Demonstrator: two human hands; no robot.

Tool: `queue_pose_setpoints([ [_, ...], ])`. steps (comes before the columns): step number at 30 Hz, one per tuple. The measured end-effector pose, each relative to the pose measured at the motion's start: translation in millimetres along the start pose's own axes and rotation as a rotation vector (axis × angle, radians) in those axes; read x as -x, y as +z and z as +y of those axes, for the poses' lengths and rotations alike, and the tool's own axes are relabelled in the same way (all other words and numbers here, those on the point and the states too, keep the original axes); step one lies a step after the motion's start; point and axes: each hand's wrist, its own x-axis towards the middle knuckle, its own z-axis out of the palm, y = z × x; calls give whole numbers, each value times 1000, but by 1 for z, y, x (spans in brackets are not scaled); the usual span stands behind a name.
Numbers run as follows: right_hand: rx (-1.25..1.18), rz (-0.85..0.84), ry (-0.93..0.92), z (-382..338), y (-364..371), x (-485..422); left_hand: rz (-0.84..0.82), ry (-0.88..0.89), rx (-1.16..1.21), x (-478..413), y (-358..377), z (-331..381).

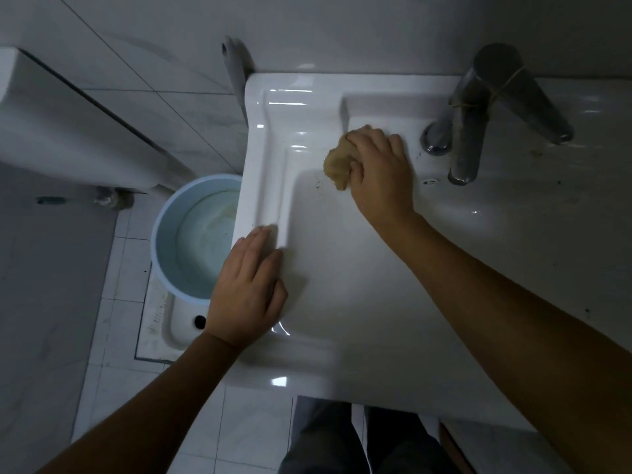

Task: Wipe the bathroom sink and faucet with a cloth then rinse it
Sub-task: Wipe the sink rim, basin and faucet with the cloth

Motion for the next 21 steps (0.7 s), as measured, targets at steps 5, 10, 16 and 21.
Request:
queue_pose_setpoints([
  [5,1,37,106,54,-30,25,8,27,-29,-1,1,-2],
  [10,51,47,108,62,-28,34,13,13,-43,1,1,-2],
  [16,-51,129,273,22,-3,27,32,-1,-31,1,1,-2],
  [21,-160,40,135,-29,28,13,28,-13,-46,2,3,-2],
])
